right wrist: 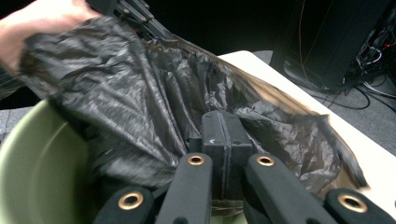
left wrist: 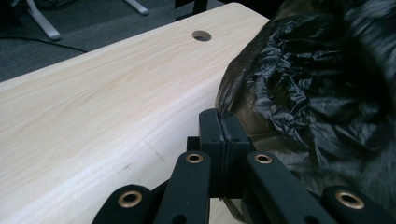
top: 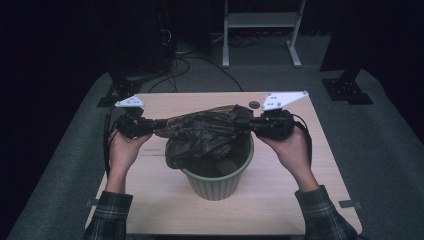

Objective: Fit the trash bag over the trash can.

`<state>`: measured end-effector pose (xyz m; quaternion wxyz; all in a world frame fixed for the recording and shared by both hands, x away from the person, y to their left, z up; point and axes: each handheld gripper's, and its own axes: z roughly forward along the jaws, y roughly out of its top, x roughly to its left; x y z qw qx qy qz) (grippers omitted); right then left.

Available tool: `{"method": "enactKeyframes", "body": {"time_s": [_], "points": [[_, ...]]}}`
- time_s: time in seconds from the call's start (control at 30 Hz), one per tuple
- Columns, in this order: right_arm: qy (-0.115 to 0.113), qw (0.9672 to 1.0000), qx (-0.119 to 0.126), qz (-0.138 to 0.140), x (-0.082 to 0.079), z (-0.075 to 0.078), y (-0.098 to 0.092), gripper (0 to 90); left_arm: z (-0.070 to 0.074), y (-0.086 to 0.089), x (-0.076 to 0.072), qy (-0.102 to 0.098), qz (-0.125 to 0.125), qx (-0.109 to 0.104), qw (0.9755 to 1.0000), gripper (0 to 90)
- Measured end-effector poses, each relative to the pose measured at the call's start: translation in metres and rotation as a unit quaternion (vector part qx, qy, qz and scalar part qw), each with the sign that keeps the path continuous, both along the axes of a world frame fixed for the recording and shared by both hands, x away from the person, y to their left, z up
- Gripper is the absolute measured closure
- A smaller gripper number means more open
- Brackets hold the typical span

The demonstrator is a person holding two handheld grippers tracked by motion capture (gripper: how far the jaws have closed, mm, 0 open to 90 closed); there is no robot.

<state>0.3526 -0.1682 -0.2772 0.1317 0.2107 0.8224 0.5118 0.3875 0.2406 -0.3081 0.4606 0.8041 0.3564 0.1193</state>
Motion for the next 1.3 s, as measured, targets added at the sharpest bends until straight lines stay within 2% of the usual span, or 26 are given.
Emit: {"method": "enactKeyframes", "body": {"time_s": [0.23,0.43,0.57,0.67,0.73,0.77,0.8,0.83,0.93,0.97,1.07,1.13,1.2,1.27,1.3], "points": [[-0.011,0.9995,0.022,-0.018,-0.036,-0.01,-0.035,89.6,-0.005,0.016,-0.018,0.002,0.003,-0.007,1.0,89.9],[0.001,0.9986,0.046,-0.026,-0.06,-0.025,-0.062,89.6,-0.015,0.022,-0.03,0.007,0.003,-0.005,1.0,90.0],[0.013,0.9986,0.042,-0.029,-0.075,-0.046,-0.069,89.6,-0.023,0.024,-0.032,0.011,0.008,-0.004,0.9999,90.0],[0.032,0.9984,0.03,-0.037,-0.076,-0.062,-0.071,89.7,-0.03,0.025,-0.028,0.016,0.019,0.005,0.9997,90.0],[0.046,0.9981,0.016,-0.039,-0.076,-0.072,-0.07,89.7,-0.032,0.027,-0.026,0.019,0.018,0.003,0.9997,90.0],[0.045,0.9982,0.02,-0.034,-0.075,-0.075,-0.07,88.2,-0.032,0.027,-0.025,0.017,0.019,0.005,0.9997,90.0],[0.036,0.9985,0.025,-0.035,-0.076,-0.072,-0.071,79.3,-0.031,0.027,-0.024,0.016,0.02,0.006,0.9997,89.9],[0.027,0.9984,0.031,-0.038,-0.077,-0.069,-0.072,74.8,-0.03,0.027,-0.023,0.014,0.02,0.005,0.9997,90.0],[-0.014,0.9971,0.067,-0.034,-0.079,-0.045,-0.075,68.6,-0.026,0.026,-0.021,0.008,0.019,0.003,0.9998,90.0],[-0.028,0.9964,0.071,-0.036,-0.077,-0.034,-0.074,67.0,-0.026,0.025,-0.02,0.007,0.017,0.003,0.9998,89.9],[-0.046,0.9954,0.073,-0.041,-0.064,-0.012,-0.068,60.8,-0.024,0.023,-0.017,0.005,0.016,0.003,0.9999,89.9],[-0.043,0.9955,0.069,-0.049,-0.048,-0.004,-0.06,56.1,-0.024,0.022,-0.016,0.005,0.015,0.003,0.9999,89.9],[-0.029,0.9957,0.065,-0.059,-0.023,-0.001,-0.05,50.7,-0.024,0.021,-0.014,0.004,0.015,0.001,0.9999,89.9],[-0.013,0.9961,0.057,-0.065,-0.001,-0.003,-0.041,53.1,-0.024,0.02,-0.012,0.004,0.013,0.003,0.9999,89.9],[-0.003,0.9965,0.054,-0.063,0.008,-0.006,-0.036,60.7,-0.024,0.02,-0.011,0.002,0.013,0.001,0.9999,89.9]]}}
